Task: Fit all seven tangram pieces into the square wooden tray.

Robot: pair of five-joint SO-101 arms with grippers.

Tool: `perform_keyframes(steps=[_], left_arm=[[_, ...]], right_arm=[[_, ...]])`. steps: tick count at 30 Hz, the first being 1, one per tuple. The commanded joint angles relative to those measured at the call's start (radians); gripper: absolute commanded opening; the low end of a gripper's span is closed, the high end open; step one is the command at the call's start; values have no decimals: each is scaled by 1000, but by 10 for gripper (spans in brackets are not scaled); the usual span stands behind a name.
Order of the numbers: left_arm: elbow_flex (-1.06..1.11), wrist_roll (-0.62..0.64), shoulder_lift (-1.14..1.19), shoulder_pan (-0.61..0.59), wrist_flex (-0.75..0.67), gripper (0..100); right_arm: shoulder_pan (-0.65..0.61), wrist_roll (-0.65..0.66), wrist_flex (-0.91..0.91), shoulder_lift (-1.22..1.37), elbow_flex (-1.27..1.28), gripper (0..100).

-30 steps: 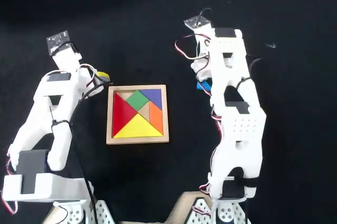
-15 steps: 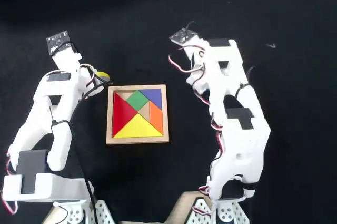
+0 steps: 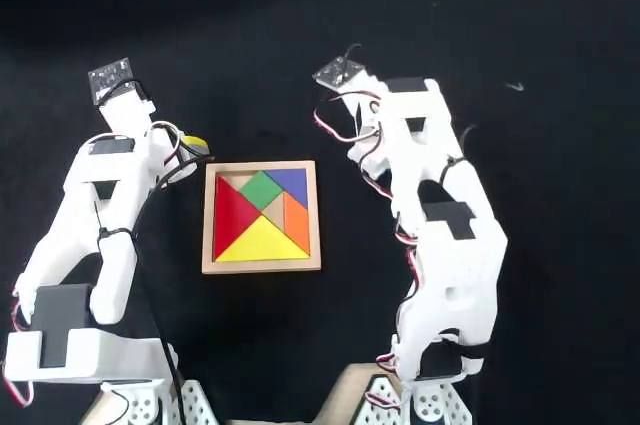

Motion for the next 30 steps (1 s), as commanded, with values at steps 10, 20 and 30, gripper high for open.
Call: perform_keyframes(steps=[10, 20, 30], left_arm=[[-8, 5, -44, 1, -17, 303], [-10, 5, -44, -1, -17, 303], [-16, 12, -46, -45, -15, 303]], right_arm=[[6, 17, 18, 2, -67, 152], [6, 15, 21, -2, -68, 86], [3, 123, 120, -189, -59, 89]])
